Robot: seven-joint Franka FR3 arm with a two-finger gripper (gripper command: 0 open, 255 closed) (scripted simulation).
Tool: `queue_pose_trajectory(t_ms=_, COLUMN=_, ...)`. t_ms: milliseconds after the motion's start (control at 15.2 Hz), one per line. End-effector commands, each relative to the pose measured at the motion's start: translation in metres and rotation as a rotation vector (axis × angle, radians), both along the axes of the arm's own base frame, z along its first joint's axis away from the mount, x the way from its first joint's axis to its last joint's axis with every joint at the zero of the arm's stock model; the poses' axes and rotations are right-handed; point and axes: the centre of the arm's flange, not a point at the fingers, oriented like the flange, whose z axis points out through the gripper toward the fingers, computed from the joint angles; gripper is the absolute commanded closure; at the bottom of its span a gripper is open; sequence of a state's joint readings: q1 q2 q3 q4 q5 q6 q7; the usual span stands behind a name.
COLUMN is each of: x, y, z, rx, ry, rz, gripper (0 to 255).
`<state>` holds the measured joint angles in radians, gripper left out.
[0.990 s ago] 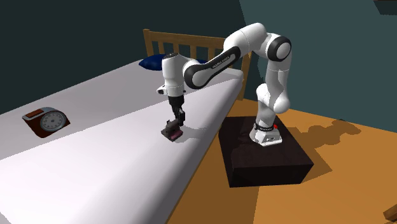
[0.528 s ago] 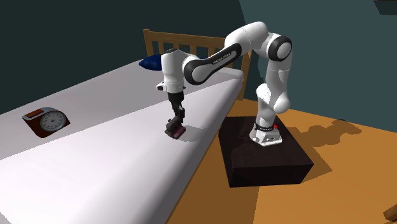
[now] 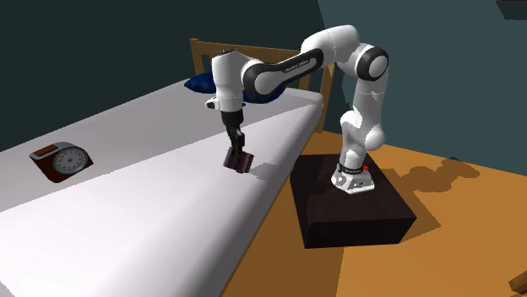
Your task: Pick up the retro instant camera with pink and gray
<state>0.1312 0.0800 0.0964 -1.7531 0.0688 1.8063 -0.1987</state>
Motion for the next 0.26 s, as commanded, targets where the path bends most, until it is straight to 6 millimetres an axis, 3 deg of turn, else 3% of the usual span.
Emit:
queue_pose_trajectory(t_ms=0, x=-0.0001, y=0.0014, z=0.0104, rx=0.000, ry=0.000, rz=0.000, gripper=255)
queue_pose_trajectory(t_ms=198, x=-0.0001, y=0.0014, z=0.0165, rx=0.000, ry=0.000, rz=0.000, gripper=255)
